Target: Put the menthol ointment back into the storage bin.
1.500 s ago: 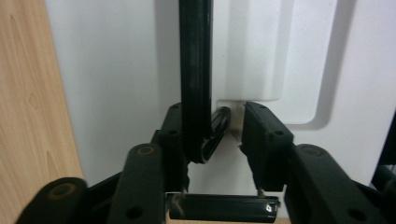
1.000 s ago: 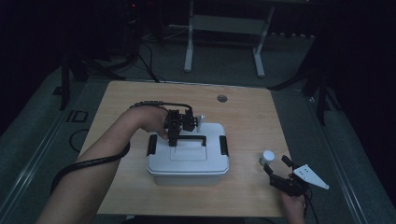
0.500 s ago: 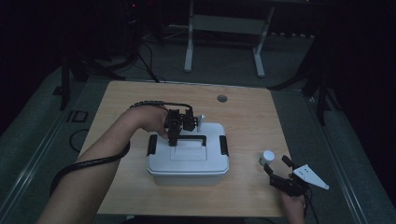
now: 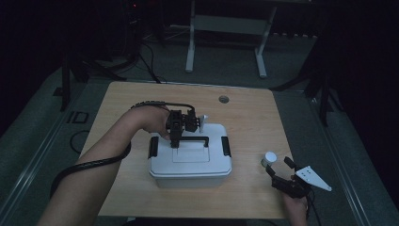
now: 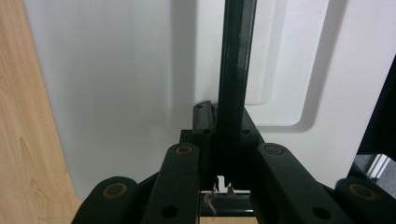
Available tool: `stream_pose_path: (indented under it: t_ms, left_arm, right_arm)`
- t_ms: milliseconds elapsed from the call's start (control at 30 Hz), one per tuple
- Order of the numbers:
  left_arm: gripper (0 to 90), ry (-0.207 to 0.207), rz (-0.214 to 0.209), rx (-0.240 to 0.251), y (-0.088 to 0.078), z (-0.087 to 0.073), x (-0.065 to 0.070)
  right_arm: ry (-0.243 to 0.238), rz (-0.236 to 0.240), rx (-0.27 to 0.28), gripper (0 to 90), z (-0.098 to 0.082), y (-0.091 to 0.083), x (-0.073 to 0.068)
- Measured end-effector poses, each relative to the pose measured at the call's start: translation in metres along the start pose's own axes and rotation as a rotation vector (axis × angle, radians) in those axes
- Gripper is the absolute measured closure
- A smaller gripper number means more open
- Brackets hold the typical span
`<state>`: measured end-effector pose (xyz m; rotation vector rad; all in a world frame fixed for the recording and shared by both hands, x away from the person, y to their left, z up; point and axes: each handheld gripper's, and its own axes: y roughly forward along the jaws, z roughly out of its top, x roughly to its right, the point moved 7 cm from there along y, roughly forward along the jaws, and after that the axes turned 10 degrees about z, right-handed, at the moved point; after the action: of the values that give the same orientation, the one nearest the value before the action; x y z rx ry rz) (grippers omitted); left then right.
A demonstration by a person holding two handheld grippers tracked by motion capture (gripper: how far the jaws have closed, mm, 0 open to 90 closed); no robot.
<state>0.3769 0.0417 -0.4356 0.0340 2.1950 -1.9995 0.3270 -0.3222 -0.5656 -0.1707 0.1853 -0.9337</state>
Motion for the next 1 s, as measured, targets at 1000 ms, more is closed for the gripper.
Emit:
stream_pose_path:
  t_ms: [1000]
  left_arm:
    - [83.8, -0.074, 0.045, 0.046, -0.044, -0.034, -0.009]
  right_arm:
    - [0.000, 0.001, -0.002, 13.3, 0.000, 0.000, -0.001]
